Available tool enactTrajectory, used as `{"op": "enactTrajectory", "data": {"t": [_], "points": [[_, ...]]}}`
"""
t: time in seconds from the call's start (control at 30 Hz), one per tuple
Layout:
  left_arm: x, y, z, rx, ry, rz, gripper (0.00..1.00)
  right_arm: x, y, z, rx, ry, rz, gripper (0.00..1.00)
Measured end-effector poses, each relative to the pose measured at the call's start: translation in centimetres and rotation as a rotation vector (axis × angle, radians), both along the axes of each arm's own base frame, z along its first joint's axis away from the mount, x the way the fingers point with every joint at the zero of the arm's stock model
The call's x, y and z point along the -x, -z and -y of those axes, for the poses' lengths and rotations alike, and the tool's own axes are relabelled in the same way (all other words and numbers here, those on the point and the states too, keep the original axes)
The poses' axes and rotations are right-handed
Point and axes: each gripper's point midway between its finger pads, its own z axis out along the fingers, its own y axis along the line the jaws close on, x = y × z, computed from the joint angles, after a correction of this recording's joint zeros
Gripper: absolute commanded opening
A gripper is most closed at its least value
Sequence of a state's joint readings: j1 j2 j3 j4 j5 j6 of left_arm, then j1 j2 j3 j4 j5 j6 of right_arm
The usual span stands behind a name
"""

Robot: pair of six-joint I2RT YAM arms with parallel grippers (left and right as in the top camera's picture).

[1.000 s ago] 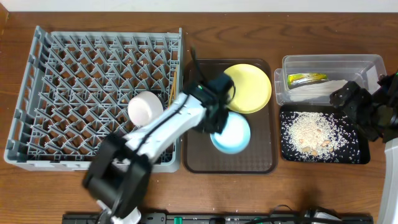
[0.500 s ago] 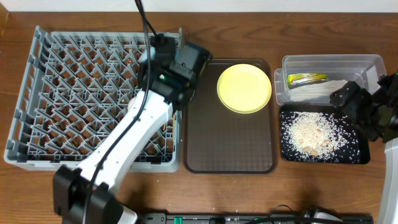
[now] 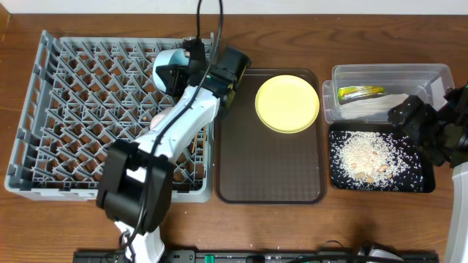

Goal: Sort waste into correct bins and load items into the dishwasher

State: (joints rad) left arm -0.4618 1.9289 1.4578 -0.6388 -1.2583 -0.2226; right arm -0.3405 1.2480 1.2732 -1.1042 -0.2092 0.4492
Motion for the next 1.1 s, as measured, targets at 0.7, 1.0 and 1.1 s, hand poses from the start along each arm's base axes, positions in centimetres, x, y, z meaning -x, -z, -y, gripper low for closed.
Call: {"op": "enactTrajectory", "data": {"t": [0.7, 1.0, 1.1], "points": [[0.0, 2.1, 3.5, -0.087, 0.066, -0.051, 0.17, 0.0, 0.0, 0.0, 0.000, 0.000, 0.000, 0.99], [0.5, 4.3, 8.1, 0.019, 0.198, -0.111, 0.40, 0.0, 0.0, 0.0, 0.000, 0.000, 0.000, 0.99], [0.6, 5.4, 9.0, 0.081, 0.232, -0.148, 0.41, 0.0, 0.0, 0.0, 0.000, 0.000, 0.000, 0.99]]}}
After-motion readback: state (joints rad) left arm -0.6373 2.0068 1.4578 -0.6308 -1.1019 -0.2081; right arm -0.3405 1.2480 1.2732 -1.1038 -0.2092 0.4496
